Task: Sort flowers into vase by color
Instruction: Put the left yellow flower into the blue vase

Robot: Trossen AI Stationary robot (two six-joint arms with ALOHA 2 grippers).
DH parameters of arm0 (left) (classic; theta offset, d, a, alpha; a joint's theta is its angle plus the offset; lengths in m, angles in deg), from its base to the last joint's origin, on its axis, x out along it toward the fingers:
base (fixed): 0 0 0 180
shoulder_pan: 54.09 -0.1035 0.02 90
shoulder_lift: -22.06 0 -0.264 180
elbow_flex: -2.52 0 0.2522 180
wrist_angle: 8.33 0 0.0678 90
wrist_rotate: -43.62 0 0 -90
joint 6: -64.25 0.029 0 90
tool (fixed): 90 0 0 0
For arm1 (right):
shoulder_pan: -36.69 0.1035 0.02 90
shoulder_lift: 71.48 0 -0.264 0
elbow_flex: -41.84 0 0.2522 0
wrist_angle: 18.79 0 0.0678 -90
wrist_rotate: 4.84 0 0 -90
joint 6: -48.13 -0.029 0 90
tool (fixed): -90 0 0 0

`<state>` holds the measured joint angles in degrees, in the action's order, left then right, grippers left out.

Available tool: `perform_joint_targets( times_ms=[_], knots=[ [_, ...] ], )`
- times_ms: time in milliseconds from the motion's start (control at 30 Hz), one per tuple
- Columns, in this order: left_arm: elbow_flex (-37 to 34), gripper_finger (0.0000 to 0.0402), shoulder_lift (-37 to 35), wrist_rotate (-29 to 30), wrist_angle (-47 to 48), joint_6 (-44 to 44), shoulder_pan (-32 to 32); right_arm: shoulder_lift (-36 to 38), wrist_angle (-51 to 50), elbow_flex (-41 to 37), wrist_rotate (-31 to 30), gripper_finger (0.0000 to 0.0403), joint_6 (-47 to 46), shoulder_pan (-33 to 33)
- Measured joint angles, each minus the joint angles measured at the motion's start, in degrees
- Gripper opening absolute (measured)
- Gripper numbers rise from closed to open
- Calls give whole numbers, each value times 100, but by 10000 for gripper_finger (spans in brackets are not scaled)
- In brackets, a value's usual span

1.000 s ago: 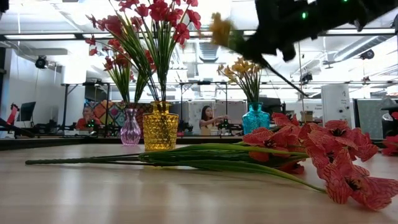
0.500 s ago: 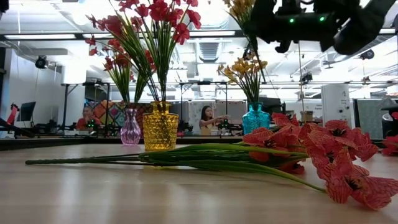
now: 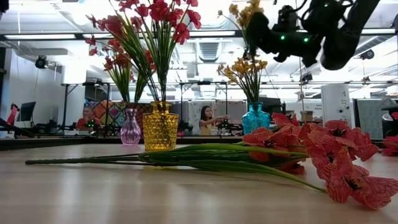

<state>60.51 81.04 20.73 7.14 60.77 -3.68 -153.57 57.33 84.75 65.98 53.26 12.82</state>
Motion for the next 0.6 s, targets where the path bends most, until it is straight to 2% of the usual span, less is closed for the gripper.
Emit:
perform_joint_targets(
  times_ms=[200,433,600],
  knots=[
    [0,268,0,2,5,2,0,-284,18,314,181,33,522,-18],
    [0,268,0,0,23,2,0,-424,20,339,318,33,1004,-61],
    [0,268,0,0,69,2,0,-509,18,339,634,33,994,-202]
  ],
)
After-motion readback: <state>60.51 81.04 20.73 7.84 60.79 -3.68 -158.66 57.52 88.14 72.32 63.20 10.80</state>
